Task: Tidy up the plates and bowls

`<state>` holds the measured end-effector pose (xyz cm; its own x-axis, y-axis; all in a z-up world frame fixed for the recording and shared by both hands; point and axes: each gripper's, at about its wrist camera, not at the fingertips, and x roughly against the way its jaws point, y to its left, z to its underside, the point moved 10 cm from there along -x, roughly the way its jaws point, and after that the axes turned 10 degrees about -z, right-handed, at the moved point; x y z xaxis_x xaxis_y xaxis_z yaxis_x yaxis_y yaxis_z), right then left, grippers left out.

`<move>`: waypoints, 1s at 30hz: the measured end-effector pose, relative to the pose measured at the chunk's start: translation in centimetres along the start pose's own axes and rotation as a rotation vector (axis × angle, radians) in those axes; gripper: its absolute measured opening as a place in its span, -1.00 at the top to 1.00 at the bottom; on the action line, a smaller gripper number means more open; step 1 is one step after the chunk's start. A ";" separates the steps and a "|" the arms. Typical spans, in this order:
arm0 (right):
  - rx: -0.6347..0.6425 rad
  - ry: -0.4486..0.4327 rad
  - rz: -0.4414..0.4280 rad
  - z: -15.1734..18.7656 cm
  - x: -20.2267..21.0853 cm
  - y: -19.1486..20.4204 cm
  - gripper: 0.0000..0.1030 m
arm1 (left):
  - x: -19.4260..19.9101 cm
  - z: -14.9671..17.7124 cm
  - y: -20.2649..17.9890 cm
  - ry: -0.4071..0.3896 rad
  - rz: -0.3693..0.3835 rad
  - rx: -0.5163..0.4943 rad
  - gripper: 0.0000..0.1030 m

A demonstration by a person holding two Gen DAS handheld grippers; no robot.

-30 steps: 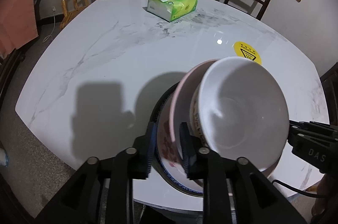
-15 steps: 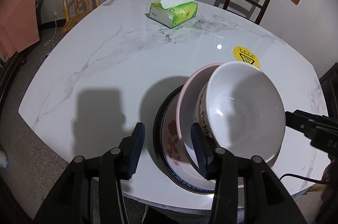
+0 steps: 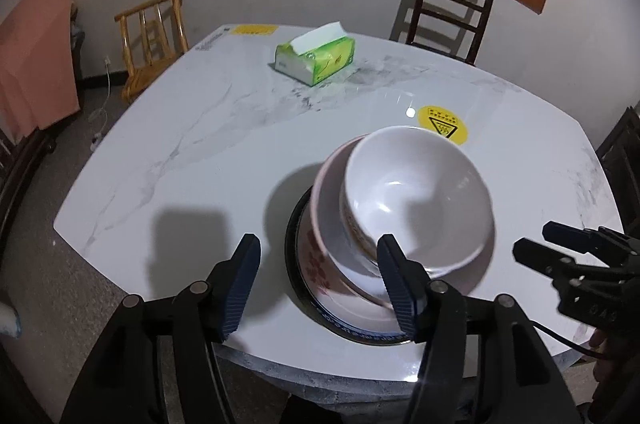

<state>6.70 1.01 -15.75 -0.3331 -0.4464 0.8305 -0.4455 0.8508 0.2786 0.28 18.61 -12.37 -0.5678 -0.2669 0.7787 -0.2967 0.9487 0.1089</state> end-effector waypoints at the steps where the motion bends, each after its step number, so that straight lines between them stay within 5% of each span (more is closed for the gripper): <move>1: 0.005 -0.003 0.003 0.3 0.0 0.0 -0.22 | 0.3 0.1 -0.1 -0.006 -0.003 -0.003 -0.18; 30: 0.086 -0.020 -0.032 5.4 1.0 2.0 -0.39 | 1.9 4.2 -4.8 -0.006 -0.051 -0.034 -0.52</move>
<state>1.00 0.76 -16.95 -0.3338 -0.4790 0.8119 -0.5255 0.8095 0.2616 -2.59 12.81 -14.01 -0.5571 -0.3159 0.7680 -0.2989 0.9391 0.1695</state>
